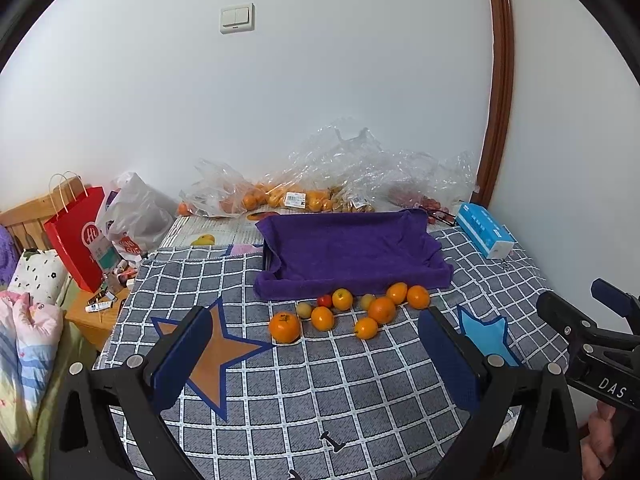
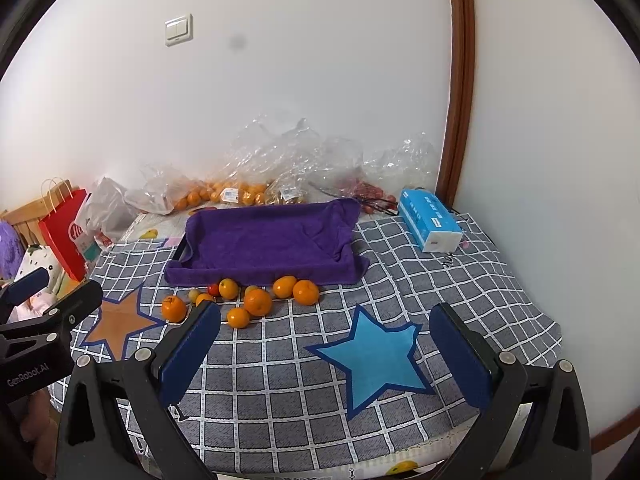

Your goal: Organize fruits

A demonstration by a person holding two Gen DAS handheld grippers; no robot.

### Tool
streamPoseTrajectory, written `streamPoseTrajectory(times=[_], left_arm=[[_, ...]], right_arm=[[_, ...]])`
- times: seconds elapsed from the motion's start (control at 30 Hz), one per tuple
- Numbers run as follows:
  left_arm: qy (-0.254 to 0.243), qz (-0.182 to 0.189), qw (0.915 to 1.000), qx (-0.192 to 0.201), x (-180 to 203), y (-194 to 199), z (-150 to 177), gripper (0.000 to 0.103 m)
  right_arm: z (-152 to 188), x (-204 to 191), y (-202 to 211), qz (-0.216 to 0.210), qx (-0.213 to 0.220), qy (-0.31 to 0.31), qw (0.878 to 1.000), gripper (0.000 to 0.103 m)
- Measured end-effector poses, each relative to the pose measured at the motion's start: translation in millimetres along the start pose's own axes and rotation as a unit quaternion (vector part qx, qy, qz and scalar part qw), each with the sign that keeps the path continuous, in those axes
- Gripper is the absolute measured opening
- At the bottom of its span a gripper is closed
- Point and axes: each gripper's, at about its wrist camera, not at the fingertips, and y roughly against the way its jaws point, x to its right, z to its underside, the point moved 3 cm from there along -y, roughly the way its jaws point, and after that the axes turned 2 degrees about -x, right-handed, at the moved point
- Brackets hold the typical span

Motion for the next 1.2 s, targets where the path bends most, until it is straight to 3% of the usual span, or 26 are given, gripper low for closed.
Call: streamPoseTrajectory(times=[1.2], left_arm=[[-0.004,-0.001,1.0000,-0.003,4.4,-3.6,1.4,0.103]], right_arm=[[2.1,0.1,1.4,-0.007,0.005,-0.006,1.000,0.103]])
